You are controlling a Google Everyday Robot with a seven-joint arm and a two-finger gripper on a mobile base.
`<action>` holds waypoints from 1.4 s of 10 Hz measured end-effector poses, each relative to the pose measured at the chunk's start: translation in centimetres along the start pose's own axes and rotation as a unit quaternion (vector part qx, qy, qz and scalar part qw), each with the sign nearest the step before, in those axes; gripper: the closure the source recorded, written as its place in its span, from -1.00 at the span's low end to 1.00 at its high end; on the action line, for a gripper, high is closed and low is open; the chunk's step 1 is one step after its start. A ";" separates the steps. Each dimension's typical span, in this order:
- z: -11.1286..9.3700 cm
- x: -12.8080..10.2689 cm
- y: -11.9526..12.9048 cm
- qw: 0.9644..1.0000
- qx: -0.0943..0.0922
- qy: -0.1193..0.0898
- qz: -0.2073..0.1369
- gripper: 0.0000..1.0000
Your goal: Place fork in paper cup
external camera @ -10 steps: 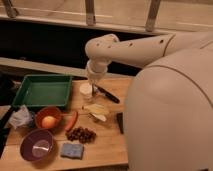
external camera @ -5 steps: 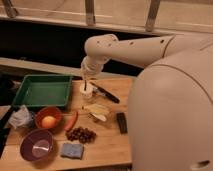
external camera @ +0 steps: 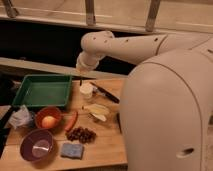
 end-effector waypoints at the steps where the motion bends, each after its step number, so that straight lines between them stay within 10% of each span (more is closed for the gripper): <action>1: 0.5 -0.7 0.5 1.000 -0.003 0.000 -0.006 0.94; 14: 1.7 0.0 -3.1 0.999 0.007 -0.015 0.046 0.94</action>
